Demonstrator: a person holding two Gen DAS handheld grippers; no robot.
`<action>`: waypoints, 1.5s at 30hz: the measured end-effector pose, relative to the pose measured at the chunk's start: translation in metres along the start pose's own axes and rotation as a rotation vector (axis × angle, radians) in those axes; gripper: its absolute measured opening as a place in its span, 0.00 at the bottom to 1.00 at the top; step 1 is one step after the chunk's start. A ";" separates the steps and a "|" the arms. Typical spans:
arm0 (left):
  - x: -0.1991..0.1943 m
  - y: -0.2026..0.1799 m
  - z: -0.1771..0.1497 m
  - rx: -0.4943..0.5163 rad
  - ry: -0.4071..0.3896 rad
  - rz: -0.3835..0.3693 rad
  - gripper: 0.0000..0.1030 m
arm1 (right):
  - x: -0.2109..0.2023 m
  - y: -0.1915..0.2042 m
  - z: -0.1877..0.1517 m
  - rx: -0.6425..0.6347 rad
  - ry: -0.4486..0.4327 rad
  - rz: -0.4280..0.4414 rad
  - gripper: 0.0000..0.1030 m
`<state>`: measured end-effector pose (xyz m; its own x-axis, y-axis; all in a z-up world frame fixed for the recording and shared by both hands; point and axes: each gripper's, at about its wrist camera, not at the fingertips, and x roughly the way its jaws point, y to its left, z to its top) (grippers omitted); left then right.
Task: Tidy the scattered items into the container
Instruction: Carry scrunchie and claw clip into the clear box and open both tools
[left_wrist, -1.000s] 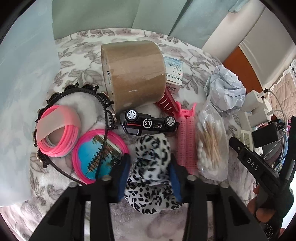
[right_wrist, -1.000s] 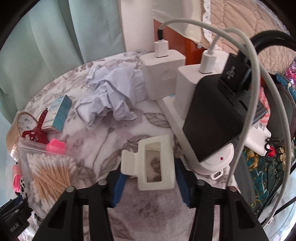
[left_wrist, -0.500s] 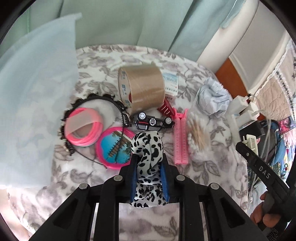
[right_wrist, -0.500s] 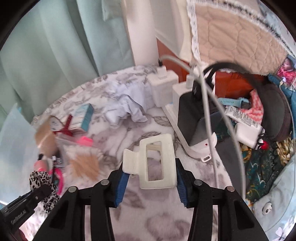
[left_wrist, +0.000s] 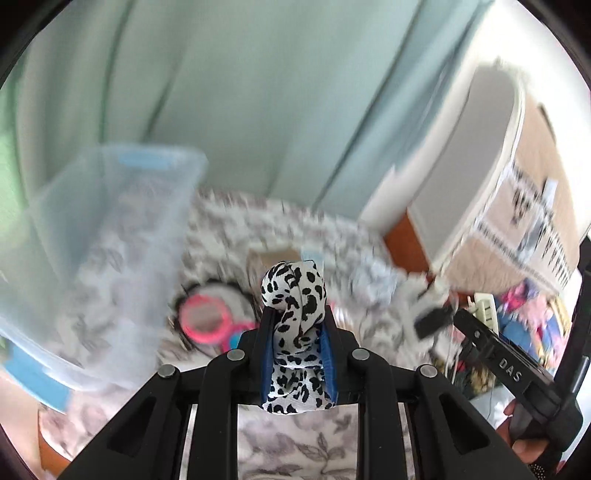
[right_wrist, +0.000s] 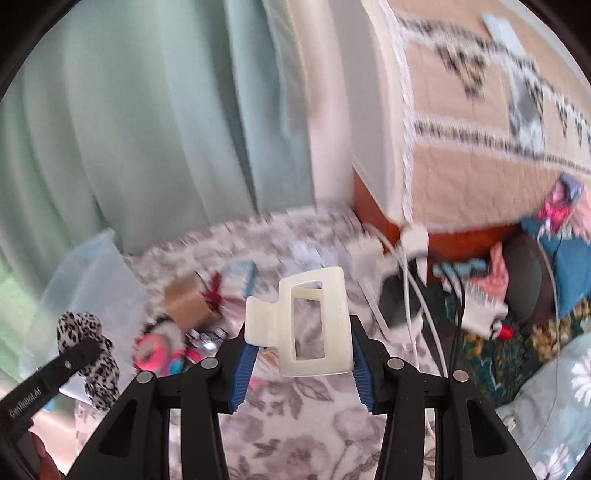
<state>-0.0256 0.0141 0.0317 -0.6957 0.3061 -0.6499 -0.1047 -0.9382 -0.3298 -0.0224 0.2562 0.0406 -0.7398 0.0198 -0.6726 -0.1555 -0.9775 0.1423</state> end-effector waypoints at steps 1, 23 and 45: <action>-0.009 0.004 0.004 -0.009 -0.024 -0.001 0.22 | -0.009 0.006 0.003 -0.011 -0.025 0.008 0.48; -0.087 0.170 0.018 -0.276 -0.237 0.167 0.22 | -0.018 0.233 0.001 -0.415 -0.036 0.327 0.48; -0.071 0.203 0.003 -0.343 -0.189 0.167 0.53 | 0.009 0.305 -0.016 -0.542 0.060 0.434 0.55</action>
<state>0.0004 -0.1982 0.0130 -0.8047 0.0897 -0.5869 0.2408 -0.8543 -0.4606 -0.0657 -0.0452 0.0661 -0.6214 -0.3925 -0.6781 0.5063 -0.8617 0.0348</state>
